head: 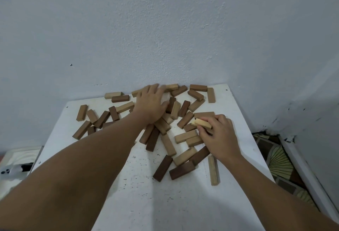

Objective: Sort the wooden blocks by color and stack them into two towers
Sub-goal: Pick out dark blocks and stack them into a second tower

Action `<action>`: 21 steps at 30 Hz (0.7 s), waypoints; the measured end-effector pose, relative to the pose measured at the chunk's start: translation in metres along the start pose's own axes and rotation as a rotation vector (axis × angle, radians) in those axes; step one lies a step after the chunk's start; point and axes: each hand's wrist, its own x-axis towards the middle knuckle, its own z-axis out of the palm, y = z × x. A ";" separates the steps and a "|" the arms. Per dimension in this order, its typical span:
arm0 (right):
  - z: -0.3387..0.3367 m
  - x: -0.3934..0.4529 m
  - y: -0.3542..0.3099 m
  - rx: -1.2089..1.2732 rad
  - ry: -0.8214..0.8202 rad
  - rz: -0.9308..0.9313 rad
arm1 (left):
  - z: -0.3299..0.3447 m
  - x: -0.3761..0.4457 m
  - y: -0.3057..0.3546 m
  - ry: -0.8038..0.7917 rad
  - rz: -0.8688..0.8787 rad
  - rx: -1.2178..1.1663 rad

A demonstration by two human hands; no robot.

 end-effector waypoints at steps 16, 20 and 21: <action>0.002 0.002 0.004 -0.027 -0.002 -0.013 | 0.006 0.018 0.010 -0.015 0.033 -0.043; 0.003 0.001 0.004 -0.029 0.013 -0.011 | 0.014 0.012 0.010 0.022 0.043 -0.091; 0.003 0.002 0.003 -0.029 0.017 -0.012 | 0.010 0.011 0.011 0.023 0.010 -0.175</action>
